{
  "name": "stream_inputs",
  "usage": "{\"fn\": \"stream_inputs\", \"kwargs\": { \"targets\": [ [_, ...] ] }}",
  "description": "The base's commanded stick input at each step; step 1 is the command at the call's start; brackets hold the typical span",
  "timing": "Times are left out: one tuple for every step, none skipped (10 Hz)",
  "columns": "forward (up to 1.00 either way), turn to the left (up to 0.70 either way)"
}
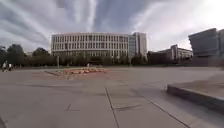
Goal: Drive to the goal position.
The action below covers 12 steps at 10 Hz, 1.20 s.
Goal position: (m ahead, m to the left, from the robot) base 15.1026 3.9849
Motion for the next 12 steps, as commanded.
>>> {"fn": "stream_inputs", "kwargs": {
  "targets": [
    [0.85,-0.01],
    [0.85,-0.15],
    [0.85,-0.3],
    [0.85,-0.34],
    [0.85,-0.05],
    [0.85,0.0],
    [0.85,0.0],
    [0.85,0.0],
    [0.85,0.0],
    [0.85,0.0],
    [0.85,0.0],
    [0.85,0.0]
  ]
}}
